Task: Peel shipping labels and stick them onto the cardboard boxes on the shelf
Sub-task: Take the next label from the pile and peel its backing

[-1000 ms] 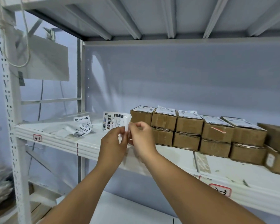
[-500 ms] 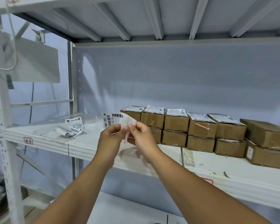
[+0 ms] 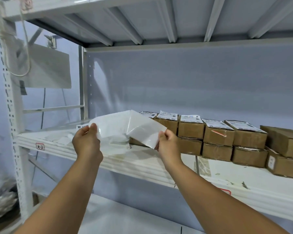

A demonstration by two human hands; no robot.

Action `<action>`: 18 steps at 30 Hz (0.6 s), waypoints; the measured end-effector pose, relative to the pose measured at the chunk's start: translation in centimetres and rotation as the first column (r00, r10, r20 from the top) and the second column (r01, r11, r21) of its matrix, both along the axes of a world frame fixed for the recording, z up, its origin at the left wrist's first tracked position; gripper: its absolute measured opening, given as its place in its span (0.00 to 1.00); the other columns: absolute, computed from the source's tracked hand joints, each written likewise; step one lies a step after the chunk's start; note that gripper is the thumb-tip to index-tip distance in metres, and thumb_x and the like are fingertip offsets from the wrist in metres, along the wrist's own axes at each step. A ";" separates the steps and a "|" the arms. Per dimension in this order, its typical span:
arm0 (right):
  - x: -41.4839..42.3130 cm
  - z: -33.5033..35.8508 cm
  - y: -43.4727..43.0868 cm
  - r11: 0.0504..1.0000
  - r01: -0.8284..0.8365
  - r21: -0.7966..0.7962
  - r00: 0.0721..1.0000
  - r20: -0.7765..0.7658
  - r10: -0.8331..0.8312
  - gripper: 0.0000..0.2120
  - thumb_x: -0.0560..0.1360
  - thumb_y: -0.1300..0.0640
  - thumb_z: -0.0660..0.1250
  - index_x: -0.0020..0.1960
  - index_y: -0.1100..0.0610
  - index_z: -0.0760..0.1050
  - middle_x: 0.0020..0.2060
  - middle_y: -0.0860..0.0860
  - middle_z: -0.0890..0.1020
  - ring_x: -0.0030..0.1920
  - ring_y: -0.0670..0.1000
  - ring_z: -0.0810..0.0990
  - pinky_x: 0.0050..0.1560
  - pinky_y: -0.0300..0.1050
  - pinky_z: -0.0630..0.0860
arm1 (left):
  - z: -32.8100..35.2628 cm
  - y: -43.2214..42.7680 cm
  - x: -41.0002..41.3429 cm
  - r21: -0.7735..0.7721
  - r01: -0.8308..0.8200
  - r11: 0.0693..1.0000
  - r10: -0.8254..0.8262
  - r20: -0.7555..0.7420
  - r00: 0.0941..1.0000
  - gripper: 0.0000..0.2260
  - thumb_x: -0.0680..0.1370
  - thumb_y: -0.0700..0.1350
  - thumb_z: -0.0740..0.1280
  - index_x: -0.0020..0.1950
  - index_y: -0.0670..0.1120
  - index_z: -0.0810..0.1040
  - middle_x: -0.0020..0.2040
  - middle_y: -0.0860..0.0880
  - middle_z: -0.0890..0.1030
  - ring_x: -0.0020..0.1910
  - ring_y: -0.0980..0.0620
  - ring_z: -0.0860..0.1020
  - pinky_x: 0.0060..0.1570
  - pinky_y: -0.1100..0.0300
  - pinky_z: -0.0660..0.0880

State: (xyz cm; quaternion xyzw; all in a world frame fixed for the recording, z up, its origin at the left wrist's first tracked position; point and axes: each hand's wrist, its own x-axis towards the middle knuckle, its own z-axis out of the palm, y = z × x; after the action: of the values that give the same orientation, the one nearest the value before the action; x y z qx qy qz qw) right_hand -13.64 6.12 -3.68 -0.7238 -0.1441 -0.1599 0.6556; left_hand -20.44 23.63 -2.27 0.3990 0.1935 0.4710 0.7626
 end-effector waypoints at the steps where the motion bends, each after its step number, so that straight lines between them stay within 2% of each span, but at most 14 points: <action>1: 0.0 0.1 0.1 0.998 0.048 0.042 0.999 0.012 -0.048 0.10 0.81 0.57 0.56 0.43 0.54 0.71 0.36 0.50 0.77 0.39 0.53 0.75 0.41 0.47 0.70 | 0.0 0.4 -0.1 -0.040 -0.020 0.999 0.021 0.026 0.999 0.05 0.78 0.44 0.67 0.51 0.46 0.74 0.38 0.51 0.75 0.31 0.54 0.71 0.31 0.65 0.70; 3: -0.5 0.6 0.7 0.987 0.091 0.131 0.994 0.044 -0.098 0.06 0.81 0.58 0.56 0.51 0.54 0.71 0.40 0.50 0.78 0.41 0.53 0.76 0.42 0.46 0.70 | 0.0 1.3 -0.4 -0.126 -0.083 0.989 0.091 0.058 0.994 0.06 0.78 0.43 0.66 0.52 0.47 0.71 0.41 0.52 0.75 0.31 0.55 0.72 0.30 0.66 0.71; 5: -1.1 1.4 1.7 0.984 0.068 0.166 0.993 0.082 -0.083 0.07 0.80 0.61 0.57 0.56 0.52 0.67 0.40 0.48 0.77 0.38 0.49 0.75 0.40 0.42 0.70 | 0.0 2.2 -0.8 -0.181 -0.157 0.971 0.172 0.072 0.983 0.07 0.78 0.40 0.64 0.48 0.51 0.67 0.40 0.52 0.72 0.29 0.54 0.69 0.27 0.65 0.70; 7: -1.4 2.1 3.0 0.984 0.069 0.164 0.989 0.121 -0.090 0.09 0.79 0.64 0.55 0.52 0.50 0.64 0.38 0.50 0.77 0.35 0.49 0.74 0.34 0.38 0.67 | 0.0 3.2 -1.2 -0.195 -0.231 0.953 0.248 0.065 0.967 0.11 0.77 0.37 0.60 0.41 0.53 0.67 0.36 0.51 0.71 0.27 0.53 0.67 0.24 0.66 0.66; 8: -1.4 2.4 3.7 0.986 0.074 0.151 0.983 0.153 -0.098 0.11 0.78 0.66 0.54 0.48 0.50 0.65 0.38 0.49 0.76 0.36 0.50 0.74 0.34 0.40 0.67 | -0.1 3.8 -1.4 -0.185 -0.256 0.949 0.272 0.063 0.960 0.13 0.76 0.35 0.58 0.39 0.53 0.69 0.35 0.51 0.71 0.27 0.52 0.67 0.24 0.66 0.65; 11: -1.6 2.8 5.8 1.000 -0.003 0.029 0.980 0.200 -0.003 0.15 0.76 0.68 0.53 0.42 0.51 0.73 0.40 0.47 0.78 0.37 0.48 0.73 0.38 0.40 0.66 | -0.1 4.7 -2.0 -0.093 -0.265 0.960 0.272 0.077 0.959 0.14 0.76 0.34 0.59 0.38 0.51 0.76 0.35 0.51 0.74 0.32 0.51 0.71 0.29 0.64 0.69; 13: -1.7 2.9 7.5 0.992 -0.110 -0.054 0.978 0.170 0.118 0.14 0.76 0.66 0.55 0.48 0.52 0.78 0.45 0.50 0.80 0.41 0.49 0.74 0.42 0.39 0.68 | -0.2 5.0 -2.3 0.013 -0.251 0.968 0.250 0.075 0.965 0.12 0.77 0.36 0.59 0.46 0.48 0.80 0.38 0.53 0.76 0.35 0.54 0.73 0.35 0.64 0.72; 15: -1.7 3.1 9.1 0.969 -0.214 -0.125 0.969 0.095 0.226 0.17 0.76 0.64 0.56 0.57 0.53 0.78 0.51 0.51 0.80 0.41 0.49 0.74 0.40 0.39 0.69 | -0.5 5.2 -2.3 0.122 -0.240 0.963 0.236 0.046 0.971 0.11 0.79 0.38 0.59 0.51 0.48 0.80 0.40 0.55 0.77 0.36 0.55 0.74 0.41 0.62 0.75; 17: -1.2 3.2 10.4 0.938 -0.282 -0.200 0.957 0.013 0.291 0.21 0.75 0.64 0.55 0.63 0.51 0.76 0.56 0.51 0.79 0.34 0.47 0.72 0.34 0.39 0.68 | -1.0 5.5 -2.3 0.218 -0.225 0.950 0.223 0.035 0.974 0.11 0.79 0.39 0.59 0.49 0.50 0.80 0.43 0.56 0.79 0.43 0.53 0.77 0.50 0.56 0.76; 18: -0.9 3.3 10.9 0.925 -0.307 -0.222 0.951 -0.028 0.309 0.22 0.76 0.63 0.55 0.65 0.49 0.74 0.56 0.52 0.80 0.31 0.46 0.71 0.32 0.38 0.67 | -1.2 5.5 -2.4 0.264 -0.212 0.941 0.213 0.026 0.977 0.11 0.79 0.40 0.59 0.48 0.52 0.80 0.45 0.55 0.79 0.46 0.52 0.77 0.52 0.55 0.75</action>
State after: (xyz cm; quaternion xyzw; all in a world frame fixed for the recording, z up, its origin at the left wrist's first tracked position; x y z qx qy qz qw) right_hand -14.52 17.06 -0.41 -0.7606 -0.2756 -0.0406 0.5864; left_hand -22.81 29.11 -3.51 0.4749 0.1719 0.5716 0.6466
